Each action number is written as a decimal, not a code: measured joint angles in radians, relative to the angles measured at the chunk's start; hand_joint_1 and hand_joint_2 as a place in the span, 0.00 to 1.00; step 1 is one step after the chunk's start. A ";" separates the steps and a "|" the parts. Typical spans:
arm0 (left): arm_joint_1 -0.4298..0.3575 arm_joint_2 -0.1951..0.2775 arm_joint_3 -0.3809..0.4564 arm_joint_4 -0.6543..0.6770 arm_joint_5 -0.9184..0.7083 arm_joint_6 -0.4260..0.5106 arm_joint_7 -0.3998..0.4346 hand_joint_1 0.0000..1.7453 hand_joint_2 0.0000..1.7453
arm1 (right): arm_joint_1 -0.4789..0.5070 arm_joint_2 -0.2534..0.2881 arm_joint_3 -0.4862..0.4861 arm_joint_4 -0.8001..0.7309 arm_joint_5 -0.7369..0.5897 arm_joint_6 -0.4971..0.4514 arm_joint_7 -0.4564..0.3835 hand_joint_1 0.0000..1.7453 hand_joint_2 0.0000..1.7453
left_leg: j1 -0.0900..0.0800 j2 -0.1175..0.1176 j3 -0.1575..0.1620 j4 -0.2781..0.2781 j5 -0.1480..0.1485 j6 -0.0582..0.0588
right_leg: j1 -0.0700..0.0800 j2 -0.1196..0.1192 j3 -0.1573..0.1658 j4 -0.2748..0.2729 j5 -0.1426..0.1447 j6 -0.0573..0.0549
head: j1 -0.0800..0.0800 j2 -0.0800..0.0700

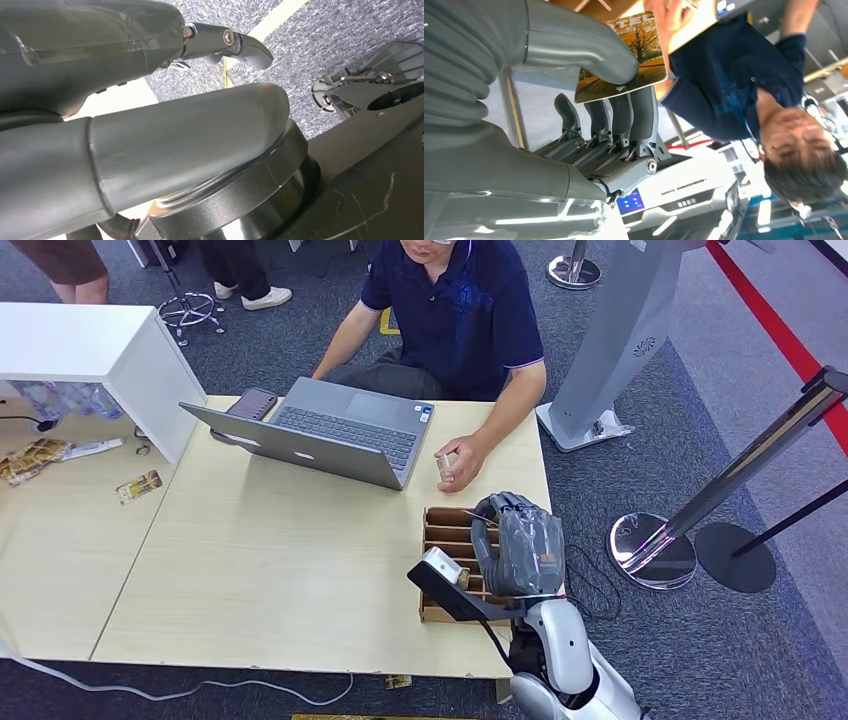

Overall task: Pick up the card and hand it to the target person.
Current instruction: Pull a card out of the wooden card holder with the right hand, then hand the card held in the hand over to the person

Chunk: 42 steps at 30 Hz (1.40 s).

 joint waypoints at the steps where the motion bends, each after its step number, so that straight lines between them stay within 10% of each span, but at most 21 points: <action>1: 0.000 0.000 0.000 0.000 0.000 0.000 0.000 0.00 0.00 | 0.000 -0.001 0.000 -0.009 0.003 -0.002 -0.003 0.72 1.00 | 0.000 0.000 0.000 0.000 0.000 0.000 | 0.000 0.000 0.000 0.000 0.000 0.000 | 0.000 0.000; 27: -0.020 -0.004 -0.001 0.000 -0.038 -0.012 0.036 0.00 0.00 | -0.085 0.004 0.005 -0.066 -0.001 -0.021 -0.035 0.75 1.00 | 0.000 0.000 0.000 0.000 0.000 0.000 | 0.000 0.000 0.001 0.000 0.000 0.000 | 0.000 0.000; 42: -0.106 -0.045 -0.008 0.000 -0.104 -0.061 0.101 0.00 0.00 | -0.313 0.145 0.021 0.370 -0.170 -0.055 -0.096 0.77 1.00 | 0.000 -0.002 0.000 0.000 0.001 0.000 | 0.000 -0.002 0.001 0.001 0.000 0.000 | 0.000 0.000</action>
